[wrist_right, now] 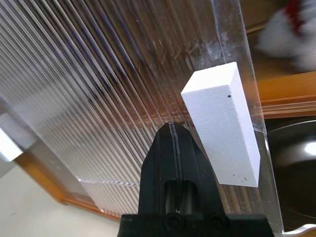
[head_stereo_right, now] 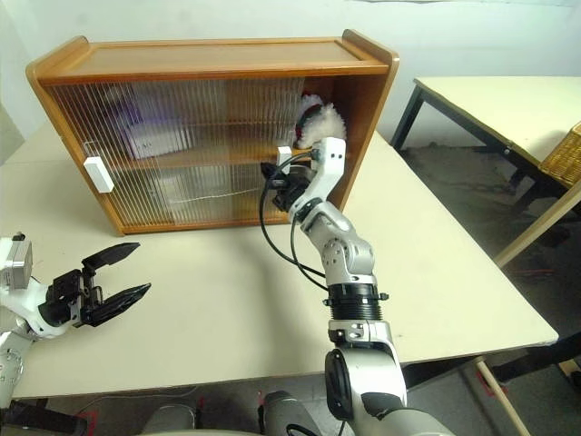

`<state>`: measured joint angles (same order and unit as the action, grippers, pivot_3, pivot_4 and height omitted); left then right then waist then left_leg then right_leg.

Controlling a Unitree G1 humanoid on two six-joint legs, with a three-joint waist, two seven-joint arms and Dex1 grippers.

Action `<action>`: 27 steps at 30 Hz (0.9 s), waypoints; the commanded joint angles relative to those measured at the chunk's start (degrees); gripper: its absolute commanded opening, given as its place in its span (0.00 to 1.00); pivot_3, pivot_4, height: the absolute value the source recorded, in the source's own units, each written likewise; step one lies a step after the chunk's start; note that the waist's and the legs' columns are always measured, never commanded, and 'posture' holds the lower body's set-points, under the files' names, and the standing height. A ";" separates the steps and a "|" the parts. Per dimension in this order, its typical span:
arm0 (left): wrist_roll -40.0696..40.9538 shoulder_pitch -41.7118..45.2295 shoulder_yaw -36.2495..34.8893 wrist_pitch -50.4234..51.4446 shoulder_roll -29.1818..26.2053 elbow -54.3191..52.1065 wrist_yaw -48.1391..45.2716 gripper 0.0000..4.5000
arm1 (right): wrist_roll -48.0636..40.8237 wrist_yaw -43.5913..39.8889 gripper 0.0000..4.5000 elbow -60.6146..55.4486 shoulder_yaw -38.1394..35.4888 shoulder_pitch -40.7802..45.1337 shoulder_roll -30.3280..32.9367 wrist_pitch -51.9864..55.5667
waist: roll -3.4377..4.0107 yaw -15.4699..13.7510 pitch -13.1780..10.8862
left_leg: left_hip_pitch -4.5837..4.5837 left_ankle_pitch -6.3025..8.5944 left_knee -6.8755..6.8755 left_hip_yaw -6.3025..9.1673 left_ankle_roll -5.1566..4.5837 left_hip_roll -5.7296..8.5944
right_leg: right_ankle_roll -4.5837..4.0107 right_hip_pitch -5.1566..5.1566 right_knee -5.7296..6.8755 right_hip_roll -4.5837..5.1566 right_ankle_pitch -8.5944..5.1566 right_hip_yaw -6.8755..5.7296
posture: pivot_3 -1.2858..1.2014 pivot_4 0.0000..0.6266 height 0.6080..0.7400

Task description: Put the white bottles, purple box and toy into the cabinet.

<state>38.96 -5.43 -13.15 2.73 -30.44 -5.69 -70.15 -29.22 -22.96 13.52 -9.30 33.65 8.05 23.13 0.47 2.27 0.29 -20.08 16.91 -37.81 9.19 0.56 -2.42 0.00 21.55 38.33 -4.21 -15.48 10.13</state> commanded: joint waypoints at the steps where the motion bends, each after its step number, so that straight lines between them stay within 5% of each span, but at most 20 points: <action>1: -0.31 0.66 0.26 0.22 -0.48 0.85 -0.54 1.00 | 1.38 3.17 0.01 0.50 -4.27 -1.01 2.85 -2.01 | 0.00 -0.02 0.00 | 0.00 0.00 0.00 0.00 0.00 0.00 | 0.01 -0.01 0.00 0.00 0.01 0.00 | 0.49 0.00 1.00; 27: -0.32 1.78 -0.21 0.48 -1.24 2.38 -1.74 1.00 | 3.92 5.28 0.01 4.85 -7.87 -2.18 10.46 -6.68 | 0.02 0.98 -0.01 | 0.02 -0.03 -0.01 -0.04 -0.06 0.01 | 0.27 -0.24 -0.12 0.02 0.08 0.11 | 0.49 0.00 1.00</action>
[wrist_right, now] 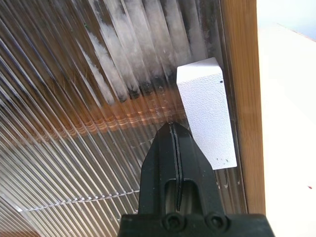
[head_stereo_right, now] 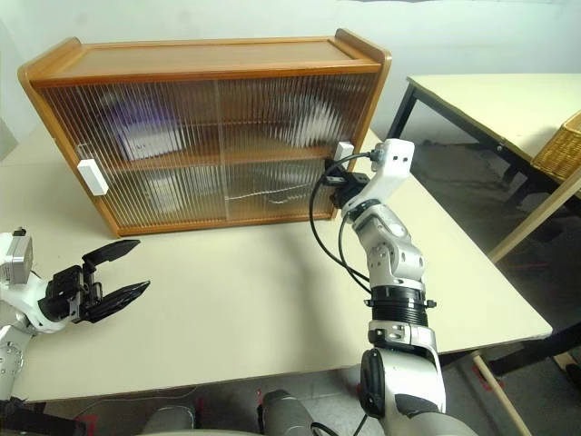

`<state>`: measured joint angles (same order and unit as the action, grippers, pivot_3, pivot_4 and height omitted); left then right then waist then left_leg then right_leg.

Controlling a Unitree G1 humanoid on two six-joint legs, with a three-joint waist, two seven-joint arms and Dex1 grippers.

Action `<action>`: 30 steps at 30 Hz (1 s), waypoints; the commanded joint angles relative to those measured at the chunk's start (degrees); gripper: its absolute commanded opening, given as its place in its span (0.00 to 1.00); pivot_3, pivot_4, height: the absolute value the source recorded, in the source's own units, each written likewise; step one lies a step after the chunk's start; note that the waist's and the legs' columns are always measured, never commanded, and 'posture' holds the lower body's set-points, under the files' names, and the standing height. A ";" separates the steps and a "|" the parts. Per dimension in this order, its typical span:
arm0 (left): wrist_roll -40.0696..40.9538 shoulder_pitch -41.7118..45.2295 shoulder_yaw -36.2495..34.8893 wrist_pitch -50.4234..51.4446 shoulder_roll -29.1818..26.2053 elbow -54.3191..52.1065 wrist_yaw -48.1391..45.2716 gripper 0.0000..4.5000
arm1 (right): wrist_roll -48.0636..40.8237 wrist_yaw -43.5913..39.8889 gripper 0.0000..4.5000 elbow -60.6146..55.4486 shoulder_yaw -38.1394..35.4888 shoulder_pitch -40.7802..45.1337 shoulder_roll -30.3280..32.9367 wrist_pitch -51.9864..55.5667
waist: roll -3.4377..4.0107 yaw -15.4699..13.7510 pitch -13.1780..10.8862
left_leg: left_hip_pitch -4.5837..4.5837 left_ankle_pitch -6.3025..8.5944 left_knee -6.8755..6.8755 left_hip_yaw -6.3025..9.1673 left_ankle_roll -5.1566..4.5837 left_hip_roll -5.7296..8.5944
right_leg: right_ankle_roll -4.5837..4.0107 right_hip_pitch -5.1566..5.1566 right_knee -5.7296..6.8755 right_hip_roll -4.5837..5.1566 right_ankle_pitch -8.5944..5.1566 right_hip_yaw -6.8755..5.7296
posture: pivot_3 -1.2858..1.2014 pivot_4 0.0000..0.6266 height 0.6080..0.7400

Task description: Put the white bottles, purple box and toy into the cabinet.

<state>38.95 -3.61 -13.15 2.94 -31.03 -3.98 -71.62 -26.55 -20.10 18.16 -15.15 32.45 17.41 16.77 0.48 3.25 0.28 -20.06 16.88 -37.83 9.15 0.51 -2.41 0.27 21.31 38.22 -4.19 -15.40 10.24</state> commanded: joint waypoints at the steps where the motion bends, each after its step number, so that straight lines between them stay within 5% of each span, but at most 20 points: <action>1: -0.31 -0.04 -0.23 0.26 -0.65 0.69 -0.27 1.00 | 1.29 2.48 0.01 0.12 -2.01 -1.03 1.14 -0.30 | 0.00 -0.02 0.00 | 0.00 0.00 0.00 0.00 0.00 0.00 | 0.01 0.01 -0.01 0.01 0.00 0.00 | 0.49 0.00 1.00; 4: -0.33 0.00 -0.31 0.18 -0.61 0.88 -0.29 1.00 | 1.84 1.23 0.01 -0.44 -1.14 -1.57 2.09 -0.01 | 0.00 -0.07 0.00 | 0.01 0.00 0.00 0.01 0.00 0.01 | 0.02 0.02 -0.02 0.03 -0.01 -0.01 | 0.49 0.00 1.00; 8: -0.21 -0.91 -1.77 -0.90 -0.03 1.12 0.64 1.00 | -2.25 -10.68 0.01 -6.07 2.61 -5.02 2.64 1.66 | -0.02 -0.16 0.01 | -0.04 0.00 0.01 -0.01 0.00 0.03 | 0.09 -0.01 -0.06 0.04 -0.07 -0.02 | 0.49 0.00 1.00; 11: 0.24 -2.04 -4.99 -2.83 0.30 2.35 1.51 1.00 | -5.38 -20.44 0.13 -11.69 6.12 -9.13 3.86 4.44 | 0.01 0.26 0.00 | -0.24 0.00 0.07 -0.10 0.00 0.00 | 0.10 0.04 -0.03 -0.04 -0.15 -0.04 | 0.49 0.00 1.00; 17: 2.28 -0.58 -13.23 -8.85 2.53 5.04 5.83 1.00 | -9.41 -33.72 0.63 -12.73 5.26 -16.74 8.47 6.14 | -0.08 0.05 -0.06 | -0.22 -0.21 0.01 -0.14 0.36 0.01 | 0.25 -0.09 -0.02 -0.10 -0.51 0.03 | 0.50 0.02 1.00; 21: -2.39 -0.46 -15.10 -10.71 1.17 9.67 10.09 1.00 | -6.62 -38.43 0.97 -0.89 1.32 -19.16 12.55 -1.62 | -0.17 -0.50 -0.17 | -0.03 -0.20 0.02 -0.16 0.37 0.07 | 0.24 -0.36 -0.01 0.04 -0.70 0.07 | 0.49 0.03 1.00; 30: -15.24 5.88 -17.12 -14.36 -3.83 29.21 28.73 1.00 | -2.43 -30.31 0.99 31.44 -9.32 -10.10 15.71 -23.71 | -0.11 0.02 -0.39 | 0.13 -0.15 0.17 -0.15 0.28 -0.14 | -0.11 -0.28 0.11 -0.02 -0.42 0.10 | 0.49 0.03 1.00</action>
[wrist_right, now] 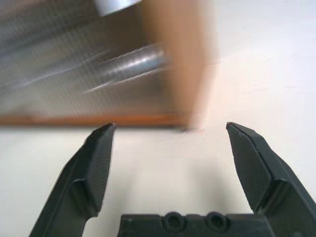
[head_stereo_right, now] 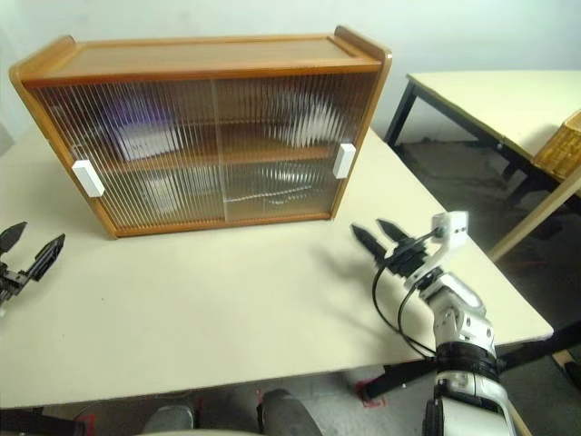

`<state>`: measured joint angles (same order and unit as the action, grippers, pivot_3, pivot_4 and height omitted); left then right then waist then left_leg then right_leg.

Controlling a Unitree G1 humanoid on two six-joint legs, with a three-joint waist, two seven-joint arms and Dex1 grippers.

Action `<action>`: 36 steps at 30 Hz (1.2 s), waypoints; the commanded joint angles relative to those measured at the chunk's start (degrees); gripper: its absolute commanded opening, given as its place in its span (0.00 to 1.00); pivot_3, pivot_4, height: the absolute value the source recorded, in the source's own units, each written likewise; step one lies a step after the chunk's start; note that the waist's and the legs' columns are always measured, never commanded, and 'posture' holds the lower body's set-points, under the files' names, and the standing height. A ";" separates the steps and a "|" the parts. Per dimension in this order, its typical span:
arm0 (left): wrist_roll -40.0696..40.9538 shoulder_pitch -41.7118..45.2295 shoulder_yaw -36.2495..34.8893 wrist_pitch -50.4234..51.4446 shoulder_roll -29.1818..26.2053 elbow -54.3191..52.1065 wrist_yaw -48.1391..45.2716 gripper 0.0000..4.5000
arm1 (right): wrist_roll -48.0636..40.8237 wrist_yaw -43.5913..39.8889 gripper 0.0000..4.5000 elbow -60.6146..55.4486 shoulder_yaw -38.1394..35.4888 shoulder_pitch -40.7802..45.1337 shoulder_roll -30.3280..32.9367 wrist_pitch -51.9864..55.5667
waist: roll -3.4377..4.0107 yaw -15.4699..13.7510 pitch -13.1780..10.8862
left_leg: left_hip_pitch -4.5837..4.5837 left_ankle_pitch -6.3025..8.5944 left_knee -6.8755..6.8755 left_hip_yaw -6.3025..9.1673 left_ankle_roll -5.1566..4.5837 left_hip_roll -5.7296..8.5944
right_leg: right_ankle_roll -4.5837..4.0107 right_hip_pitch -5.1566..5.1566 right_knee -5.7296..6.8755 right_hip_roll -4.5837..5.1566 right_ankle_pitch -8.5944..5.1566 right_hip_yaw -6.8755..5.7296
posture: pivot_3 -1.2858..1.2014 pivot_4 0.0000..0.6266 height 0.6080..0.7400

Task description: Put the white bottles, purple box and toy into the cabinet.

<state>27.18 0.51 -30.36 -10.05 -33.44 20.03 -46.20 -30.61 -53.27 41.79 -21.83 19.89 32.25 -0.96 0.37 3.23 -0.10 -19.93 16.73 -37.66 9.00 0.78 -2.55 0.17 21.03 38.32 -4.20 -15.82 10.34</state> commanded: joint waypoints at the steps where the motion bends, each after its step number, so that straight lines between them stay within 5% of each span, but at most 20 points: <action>1: -4.99 3.03 0.00 -2.24 -2.15 8.57 5.71 1.00 | 2.28 4.07 0.99 11.14 -3.40 3.43 1.14 -9.22 | 0.00 0.05 0.00 | 0.00 0.00 0.00 0.00 0.00 0.01 | 0.02 -0.01 0.00 -0.01 0.01 -0.02 | 0.48 0.03 1.00; 10: -10.00 9.37 2.10 -3.30 -7.80 23.90 11.42 1.00 | 3.65 4.92 0.99 22.28 -5.03 9.25 -0.94 -19.82 | -0.04 1.52 -0.01 | 0.02 0.02 -0.04 -0.05 -0.03 0.06 | 0.27 -0.08 -0.09 0.01 0.19 -0.01 | 0.47 0.02 1.00; 36: -8.99 4.75 3.21 -3.01 -4.88 15.65 10.20 1.00 | 4.87 3.24 0.99 23.27 -5.07 11.74 1.44 -17.23 | -0.38 2.68 -0.37 | 0.03 0.01 -0.12 -0.03 -0.04 0.15 | 0.26 -0.17 -0.11 0.06 0.27 -0.01 | 0.48 0.02 1.00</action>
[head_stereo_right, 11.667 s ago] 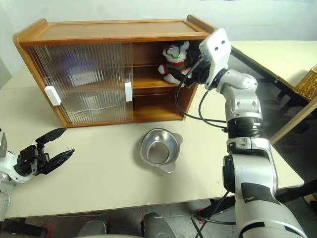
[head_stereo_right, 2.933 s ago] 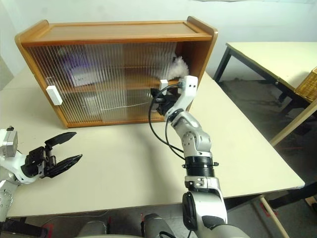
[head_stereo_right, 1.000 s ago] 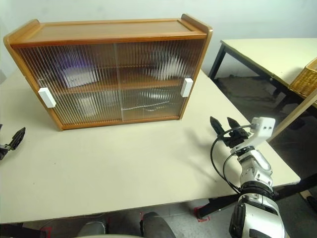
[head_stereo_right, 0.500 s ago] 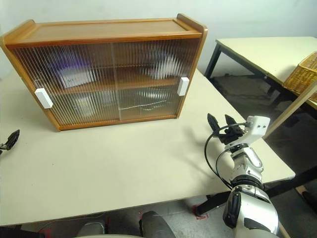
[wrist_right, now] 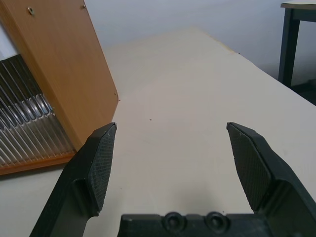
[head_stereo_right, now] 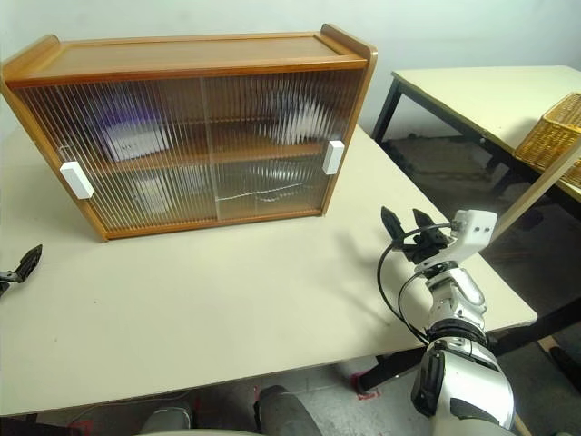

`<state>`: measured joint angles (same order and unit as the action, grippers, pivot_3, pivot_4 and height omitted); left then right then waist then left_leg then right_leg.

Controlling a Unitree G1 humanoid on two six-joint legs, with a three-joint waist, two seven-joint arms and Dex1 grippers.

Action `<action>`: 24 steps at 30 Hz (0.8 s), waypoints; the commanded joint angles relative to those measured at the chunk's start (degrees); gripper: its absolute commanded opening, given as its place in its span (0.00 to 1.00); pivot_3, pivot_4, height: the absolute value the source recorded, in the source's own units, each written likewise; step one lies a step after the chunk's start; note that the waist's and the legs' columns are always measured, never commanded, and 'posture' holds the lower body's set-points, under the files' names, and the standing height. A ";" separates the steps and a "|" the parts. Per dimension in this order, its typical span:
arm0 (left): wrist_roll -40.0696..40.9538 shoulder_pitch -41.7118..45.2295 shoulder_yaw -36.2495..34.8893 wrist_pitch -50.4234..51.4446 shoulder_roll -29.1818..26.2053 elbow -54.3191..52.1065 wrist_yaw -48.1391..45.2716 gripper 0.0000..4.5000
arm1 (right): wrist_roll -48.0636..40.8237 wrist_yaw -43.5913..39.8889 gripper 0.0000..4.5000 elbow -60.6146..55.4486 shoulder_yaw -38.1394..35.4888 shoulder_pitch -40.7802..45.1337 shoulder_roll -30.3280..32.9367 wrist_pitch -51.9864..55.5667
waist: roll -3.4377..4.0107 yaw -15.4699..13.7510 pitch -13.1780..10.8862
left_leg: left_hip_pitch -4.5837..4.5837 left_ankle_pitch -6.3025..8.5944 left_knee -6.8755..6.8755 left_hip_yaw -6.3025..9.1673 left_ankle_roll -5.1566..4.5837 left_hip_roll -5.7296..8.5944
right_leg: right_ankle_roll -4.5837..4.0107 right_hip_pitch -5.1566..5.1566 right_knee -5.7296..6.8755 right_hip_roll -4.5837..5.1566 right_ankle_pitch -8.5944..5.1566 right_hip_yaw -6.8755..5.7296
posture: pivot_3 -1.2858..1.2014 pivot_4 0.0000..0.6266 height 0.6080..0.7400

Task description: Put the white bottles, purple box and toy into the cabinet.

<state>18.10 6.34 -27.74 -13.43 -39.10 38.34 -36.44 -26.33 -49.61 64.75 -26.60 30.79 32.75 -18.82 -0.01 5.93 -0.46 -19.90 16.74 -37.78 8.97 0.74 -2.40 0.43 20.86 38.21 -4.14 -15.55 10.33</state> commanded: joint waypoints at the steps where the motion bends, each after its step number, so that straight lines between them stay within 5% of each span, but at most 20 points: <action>1: 0.10 -1.63 0.62 0.60 1.19 -3.94 0.74 1.00 | 0.54 -0.56 0.99 0.49 -0.40 0.84 1.24 0.76 | -0.02 -0.06 -0.02 | 0.01 0.00 0.00 0.00 0.00 0.00 | 0.00 -0.01 0.00 0.00 0.00 0.00 | 0.48 0.02 1.00; 13: 1.09 -1.42 2.29 0.14 6.23 -9.46 1.80 1.00 | 1.57 0.02 0.99 2.47 -0.64 3.82 5.37 1.26 | -0.04 -1.04 -0.07 | 0.11 -0.03 -0.07 -0.02 0.00 0.04 | 0.01 -0.17 0.00 0.02 0.01 0.01 | 0.49 0.00 1.00; 24: 1.63 2.53 0.63 -1.29 1.07 -3.03 0.01 1.00 | 1.48 -0.51 0.99 1.80 -0.97 5.48 4.31 2.20 | -0.30 -1.65 -0.18 | 0.27 -0.08 -0.02 -0.02 -0.05 0.00 | 0.02 -0.30 0.01 -0.05 0.05 -0.04 | 0.49 0.00 1.00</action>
<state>19.74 8.27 -26.37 -14.44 -37.37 33.92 -36.09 -24.99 -49.63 66.70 -27.51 35.74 37.47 -16.76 -0.31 4.28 -0.64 -19.63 16.66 -37.80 8.96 0.70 -2.40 0.45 20.55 38.22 -4.19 -15.50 10.28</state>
